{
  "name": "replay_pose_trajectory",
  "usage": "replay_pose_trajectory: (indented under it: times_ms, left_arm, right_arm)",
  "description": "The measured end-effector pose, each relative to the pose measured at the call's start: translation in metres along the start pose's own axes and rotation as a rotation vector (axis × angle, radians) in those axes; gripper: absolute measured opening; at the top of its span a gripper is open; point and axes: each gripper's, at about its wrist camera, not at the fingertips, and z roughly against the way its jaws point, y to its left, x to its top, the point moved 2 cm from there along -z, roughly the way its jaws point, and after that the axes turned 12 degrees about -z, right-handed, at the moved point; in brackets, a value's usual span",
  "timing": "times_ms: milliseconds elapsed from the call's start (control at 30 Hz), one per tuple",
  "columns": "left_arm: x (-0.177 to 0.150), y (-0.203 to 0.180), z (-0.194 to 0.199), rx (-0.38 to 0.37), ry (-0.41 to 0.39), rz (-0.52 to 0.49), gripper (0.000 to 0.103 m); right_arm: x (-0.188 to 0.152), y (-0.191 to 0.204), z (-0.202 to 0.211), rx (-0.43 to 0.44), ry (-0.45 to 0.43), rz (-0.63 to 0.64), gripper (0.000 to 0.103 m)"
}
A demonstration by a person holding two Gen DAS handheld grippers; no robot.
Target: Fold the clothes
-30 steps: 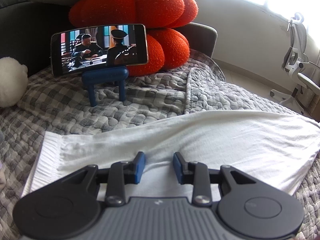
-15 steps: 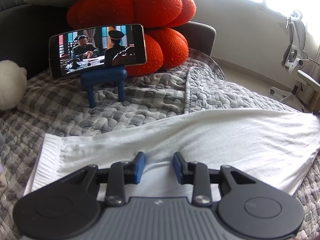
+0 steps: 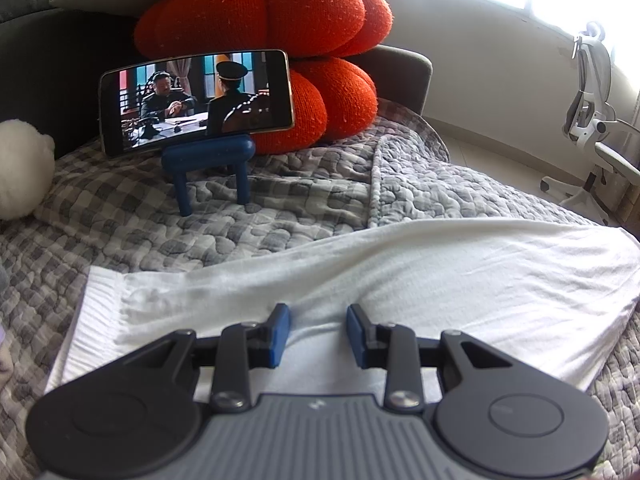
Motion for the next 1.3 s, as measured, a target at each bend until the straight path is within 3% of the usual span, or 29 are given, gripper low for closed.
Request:
replay_pose_trajectory:
  times_ms: [67, 167, 400, 633, 800, 867, 900, 1100, 1300]
  left_arm:
    - [0.0, 0.0, 0.0, -0.001, 0.002, 0.002, 0.033]
    - [0.001, 0.0, 0.0, 0.001, 0.007, -0.001, 0.033]
    - [0.004, -0.003, -0.001, 0.015, 0.024, -0.004, 0.033]
    - [0.003, -0.002, 0.0, 0.016, 0.027, -0.005, 0.033]
    - [0.003, -0.002, 0.0, 0.013, 0.024, -0.007, 0.033]
    - [0.003, -0.002, 0.0, 0.013, 0.023, -0.006, 0.033]
    - [0.003, -0.002, 0.0, 0.013, 0.023, -0.006, 0.033]
    - [0.003, -0.001, 0.0, 0.008, 0.024, -0.002, 0.033]
    - [0.003, -0.001, -0.001, 0.007, 0.021, -0.003, 0.033]
  right_arm:
    - [-0.009, -0.019, 0.012, -0.029, 0.021, -0.036, 0.032]
    - [-0.027, -0.03, 0.018, -0.083, 0.058, 0.015, 0.032]
    - [-0.023, 0.004, 0.011, 0.046, 0.099, -0.011, 0.034]
    - [-0.021, 0.016, -0.004, -0.001, 0.142, 0.038, 0.034]
    - [-0.028, -0.005, 0.006, 0.001, 0.133, -0.039, 0.034]
    - [-0.032, -0.001, 0.007, 0.007, 0.127, -0.013, 0.022]
    - [-0.033, 0.002, 0.006, -0.003, 0.124, 0.013, 0.003]
    - [-0.026, 0.004, 0.023, -0.059, 0.011, 0.009, 0.002]
    - [-0.04, -0.001, 0.008, -0.1, 0.042, 0.051, 0.002]
